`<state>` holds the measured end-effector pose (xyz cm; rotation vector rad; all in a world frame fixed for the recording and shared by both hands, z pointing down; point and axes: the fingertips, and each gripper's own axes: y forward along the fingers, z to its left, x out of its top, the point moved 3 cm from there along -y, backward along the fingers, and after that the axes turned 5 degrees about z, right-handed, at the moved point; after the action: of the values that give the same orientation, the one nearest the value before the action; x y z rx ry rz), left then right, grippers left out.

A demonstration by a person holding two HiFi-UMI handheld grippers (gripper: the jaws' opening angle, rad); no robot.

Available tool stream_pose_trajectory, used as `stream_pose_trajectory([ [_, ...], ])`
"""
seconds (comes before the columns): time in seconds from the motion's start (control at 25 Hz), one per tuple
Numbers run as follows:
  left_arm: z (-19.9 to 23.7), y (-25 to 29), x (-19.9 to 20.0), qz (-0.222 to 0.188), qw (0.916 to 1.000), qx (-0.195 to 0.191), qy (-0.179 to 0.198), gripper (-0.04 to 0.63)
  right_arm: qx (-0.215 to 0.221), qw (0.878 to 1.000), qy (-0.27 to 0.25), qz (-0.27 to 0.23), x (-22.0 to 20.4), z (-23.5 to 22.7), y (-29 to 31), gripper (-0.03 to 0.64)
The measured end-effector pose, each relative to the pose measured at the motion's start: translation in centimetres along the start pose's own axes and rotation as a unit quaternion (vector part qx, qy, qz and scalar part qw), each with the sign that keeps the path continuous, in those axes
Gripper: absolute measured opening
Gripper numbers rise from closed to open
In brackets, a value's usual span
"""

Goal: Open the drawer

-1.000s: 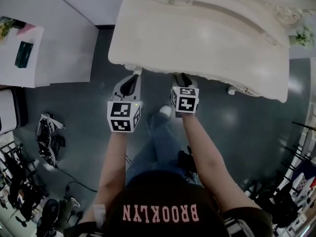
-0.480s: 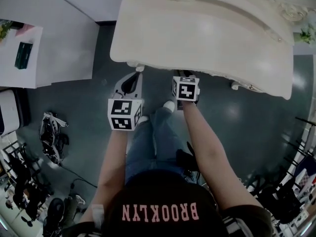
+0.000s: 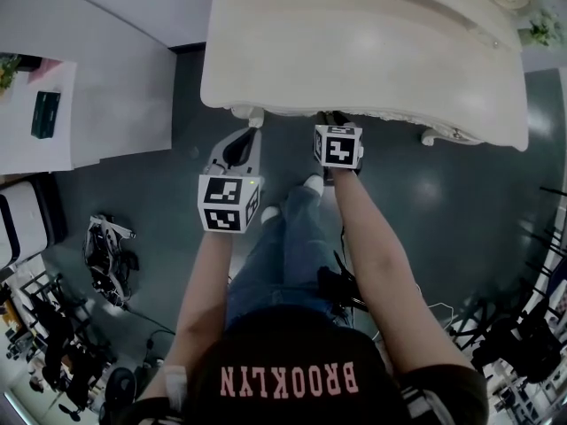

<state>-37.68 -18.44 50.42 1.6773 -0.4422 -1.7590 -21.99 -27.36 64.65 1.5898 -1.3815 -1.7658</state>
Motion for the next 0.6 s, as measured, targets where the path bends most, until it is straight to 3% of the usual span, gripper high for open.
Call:
stream_pose_trajectory([
  [0.6,-0.7,-0.7,-2.2,0.014,0.9990,-0.038,0.019,0.006,-0.003,1.000,0.012,-0.009,-1.6,0.4,-1.1,0.110],
])
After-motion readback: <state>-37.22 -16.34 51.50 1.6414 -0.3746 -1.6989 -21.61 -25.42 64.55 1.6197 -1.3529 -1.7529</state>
